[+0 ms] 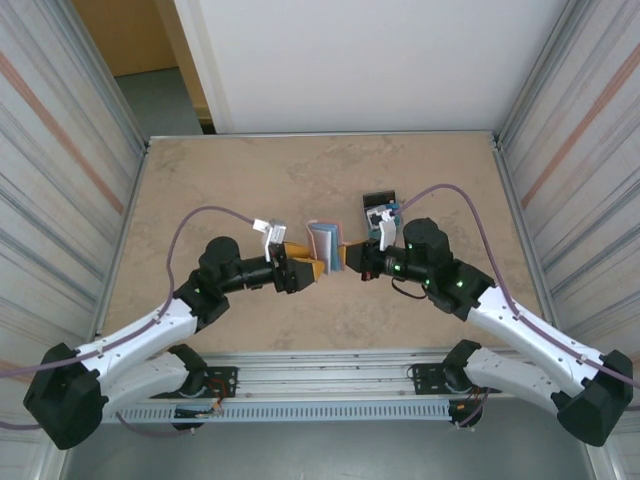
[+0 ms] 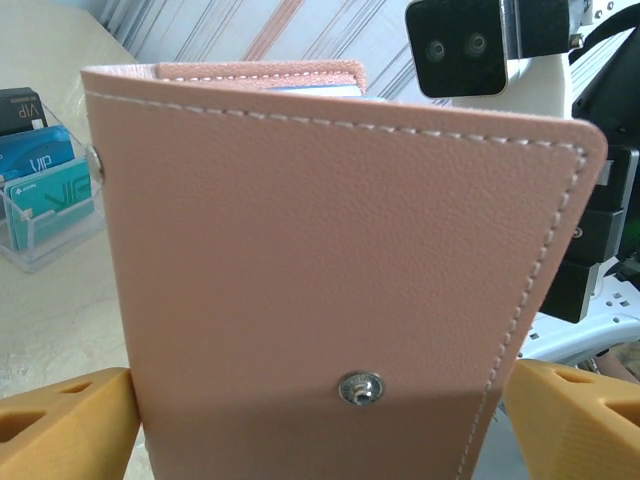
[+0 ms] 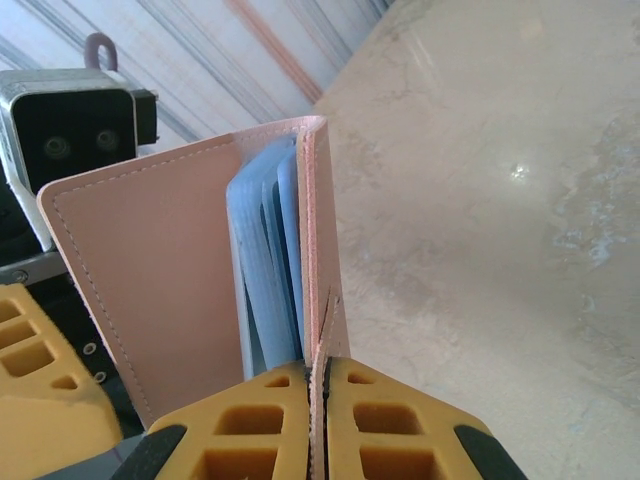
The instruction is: Take the credit cards out of the card holder
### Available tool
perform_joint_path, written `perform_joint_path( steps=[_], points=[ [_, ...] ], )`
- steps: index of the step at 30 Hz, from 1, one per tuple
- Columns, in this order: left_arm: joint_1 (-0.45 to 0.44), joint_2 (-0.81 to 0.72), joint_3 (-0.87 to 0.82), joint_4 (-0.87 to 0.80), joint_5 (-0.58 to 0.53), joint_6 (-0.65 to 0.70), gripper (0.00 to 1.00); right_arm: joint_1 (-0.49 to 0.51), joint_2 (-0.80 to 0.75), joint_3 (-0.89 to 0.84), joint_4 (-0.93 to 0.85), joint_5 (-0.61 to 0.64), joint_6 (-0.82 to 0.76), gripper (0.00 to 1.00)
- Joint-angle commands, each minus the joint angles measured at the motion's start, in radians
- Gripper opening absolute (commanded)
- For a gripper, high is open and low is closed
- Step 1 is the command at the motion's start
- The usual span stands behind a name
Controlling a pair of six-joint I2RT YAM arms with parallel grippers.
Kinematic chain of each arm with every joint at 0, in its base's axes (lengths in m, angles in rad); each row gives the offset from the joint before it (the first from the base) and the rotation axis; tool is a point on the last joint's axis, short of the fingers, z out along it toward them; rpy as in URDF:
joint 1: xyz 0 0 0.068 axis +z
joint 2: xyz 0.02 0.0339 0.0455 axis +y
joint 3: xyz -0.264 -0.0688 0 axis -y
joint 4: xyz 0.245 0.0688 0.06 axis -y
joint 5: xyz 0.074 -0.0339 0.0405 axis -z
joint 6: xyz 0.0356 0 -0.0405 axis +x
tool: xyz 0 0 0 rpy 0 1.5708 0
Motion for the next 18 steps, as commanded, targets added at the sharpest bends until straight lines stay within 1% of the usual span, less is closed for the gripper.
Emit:
perform_joint_path(
  steps=[1, 6, 9, 11, 14, 18],
  points=[
    [-0.003, 0.011, 0.033, 0.052, 0.018, -0.007, 0.94, 0.015, 0.015, 0.052, -0.011, 0.051, 0.009, 0.00],
    [-0.005, 0.045, 0.054, 0.023, -0.003, -0.008, 0.92, 0.045, 0.045, 0.097, -0.073, 0.115, -0.001, 0.00],
    [-0.005, 0.048, 0.061, -0.023, -0.048, -0.006, 0.89, 0.067, 0.054, 0.121, -0.126, 0.180, -0.007, 0.00],
    [-0.006, 0.046, 0.060, -0.047, -0.080, -0.003, 0.85, 0.075, 0.055, 0.130, -0.151, 0.209, -0.009, 0.00],
    [-0.005, 0.046, 0.068, -0.092, -0.115, -0.001, 0.75, 0.078, 0.049, 0.131, -0.165, 0.228, -0.006, 0.00],
    [-0.005, 0.046, 0.068, -0.131, -0.150, -0.005, 0.69, 0.079, 0.031, 0.131, -0.184, 0.263, 0.003, 0.00]
  ],
)
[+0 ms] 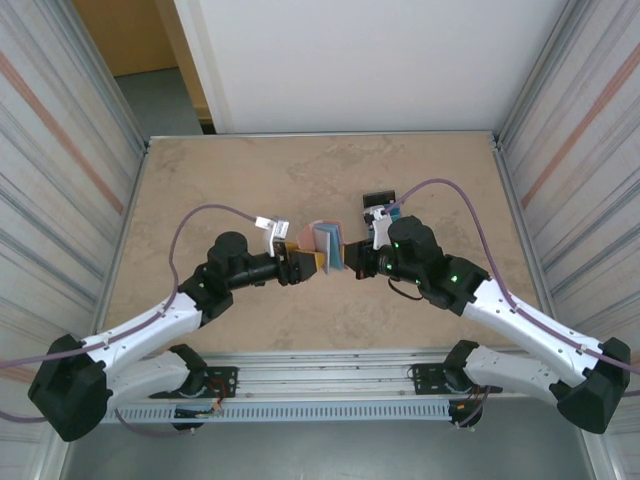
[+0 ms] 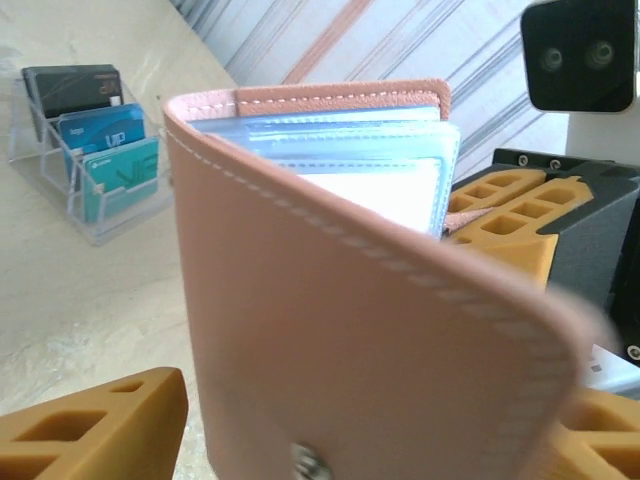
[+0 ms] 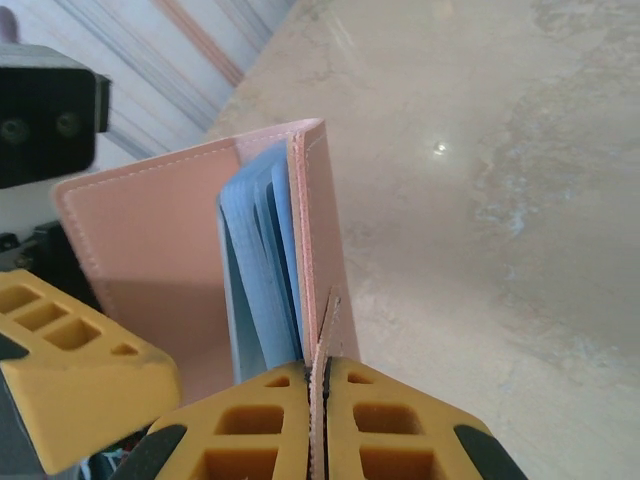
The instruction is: Take the credit cards out of the card holder
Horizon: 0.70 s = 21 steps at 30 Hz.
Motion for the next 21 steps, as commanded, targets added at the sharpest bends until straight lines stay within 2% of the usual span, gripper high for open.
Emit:
perform_joint_path(
  steps=[1, 2, 4, 7, 11, 17, 21],
  points=[
    [-0.005, -0.007, 0.026, -0.041, -0.049, 0.005, 0.66, 0.007, -0.030, 0.039, -0.018, 0.062, 0.004, 0.00],
    [-0.005, -0.010, 0.024, -0.041, -0.053, 0.003, 0.62, 0.007, -0.034, 0.038, -0.020, 0.065, 0.004, 0.00],
    [-0.005, -0.008, 0.022, -0.041, -0.053, 0.000, 0.46, 0.007, -0.042, 0.035, -0.019, 0.068, 0.006, 0.00],
    [-0.005, 0.006, 0.026, -0.042, -0.051, -0.002, 0.29, 0.007, -0.043, 0.035, -0.011, 0.054, 0.013, 0.00],
    [-0.005, 0.023, 0.027, -0.041, -0.054, -0.006, 0.12, 0.006, -0.041, 0.033, 0.015, 0.002, 0.020, 0.00],
    [-0.005, 0.033, 0.033, -0.033, -0.041, -0.006, 0.01, -0.002, -0.042, 0.037, 0.048, -0.090, 0.020, 0.00],
    [-0.005, 0.033, 0.028, -0.009, -0.040, -0.007, 0.00, -0.006, -0.034, 0.037, 0.053, -0.108, 0.024, 0.00]
  ],
)
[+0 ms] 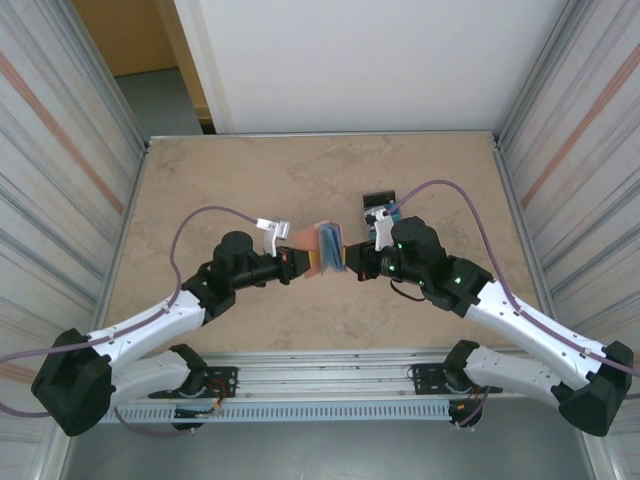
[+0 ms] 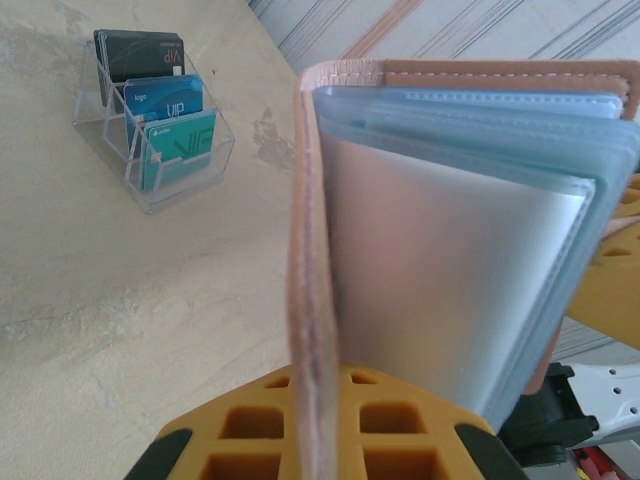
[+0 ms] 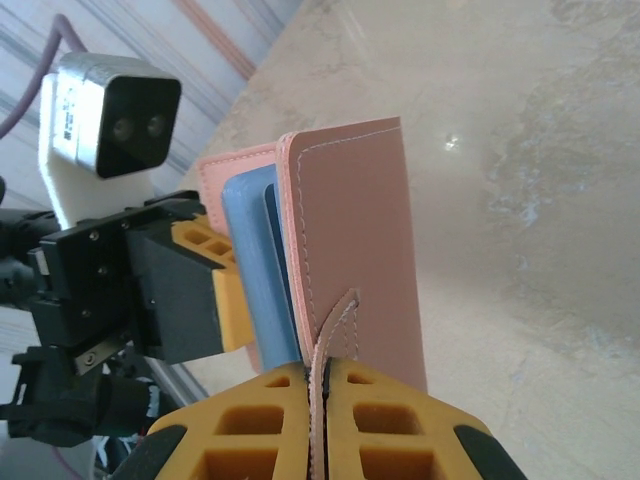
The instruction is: Take the credit cards out of the card holder
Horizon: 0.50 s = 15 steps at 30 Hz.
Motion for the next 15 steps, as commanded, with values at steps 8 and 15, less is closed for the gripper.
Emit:
perform_joint_path(
  steps=[8, 15],
  points=[
    [-0.006, 0.001, 0.030, 0.096, 0.054, 0.002, 0.00, -0.012, -0.017, 0.033, 0.026, 0.003, 0.022, 0.00],
    [-0.006, -0.005, 0.039, 0.098, 0.062, -0.016, 0.00, -0.011, 0.006, 0.033, 0.015, 0.025, -0.010, 0.39]
  ],
)
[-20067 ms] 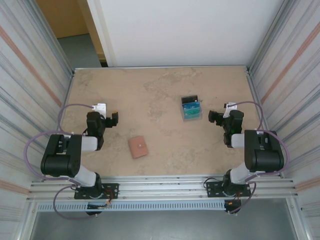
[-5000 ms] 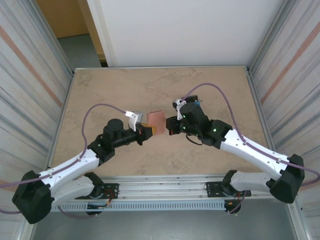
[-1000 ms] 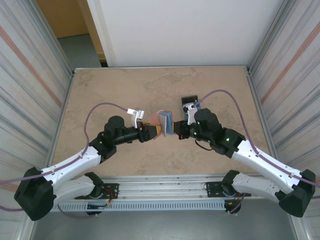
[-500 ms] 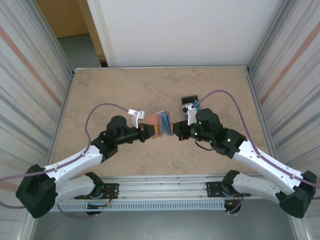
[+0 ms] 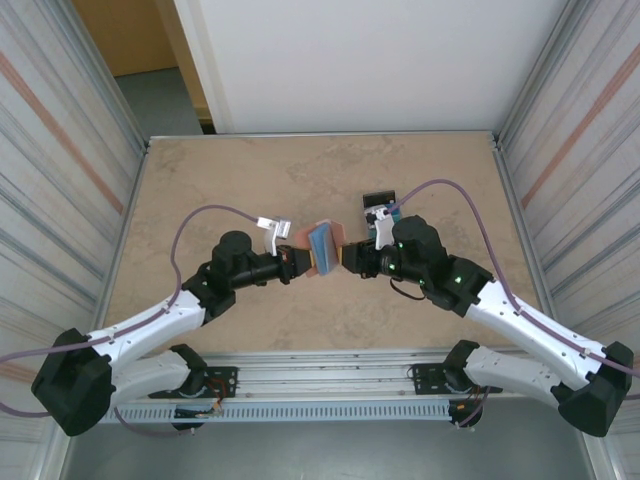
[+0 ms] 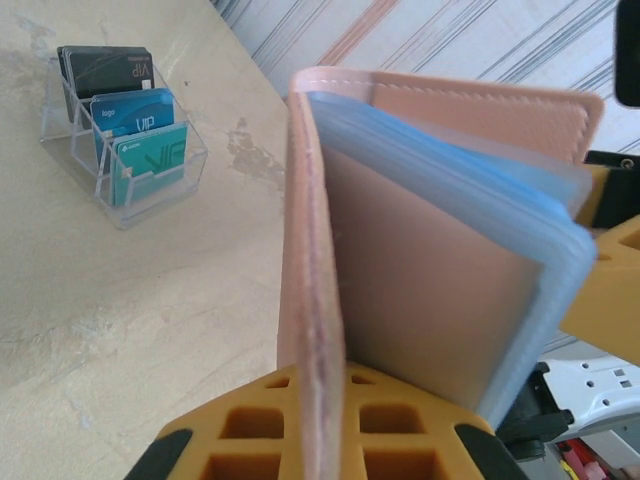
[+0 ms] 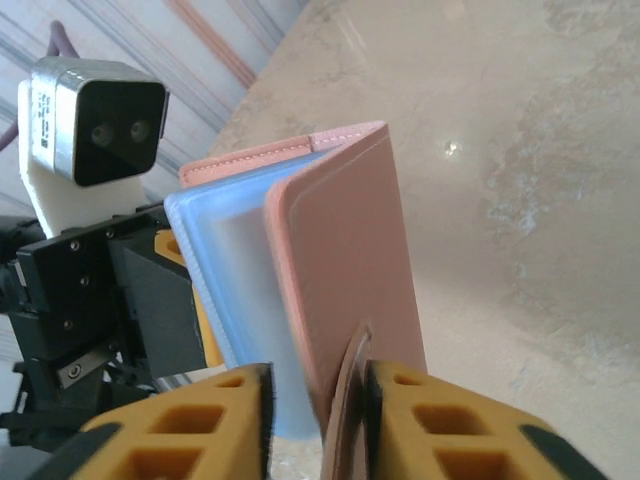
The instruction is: Take the credit cards out of the card holder
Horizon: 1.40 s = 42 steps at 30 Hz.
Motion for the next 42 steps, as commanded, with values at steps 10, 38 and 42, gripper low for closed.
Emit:
perform_joint_path(
  steps=[10, 38, 42],
  points=[
    [-0.006, 0.023, 0.048, 0.095, 0.052, -0.073, 0.00, 0.021, 0.028, 0.038, 0.002, 0.052, -0.082, 0.66],
    [-0.007, 0.081, 0.063, 0.161, 0.135, -0.108, 0.00, 0.034, 0.082, 0.030, -0.020, 0.112, -0.156, 0.95],
    [-0.007, 0.081, 0.058, 0.168, 0.134, -0.109, 0.00, 0.034, 0.069, 0.020, -0.014, 0.117, -0.151, 0.91]
  ],
)
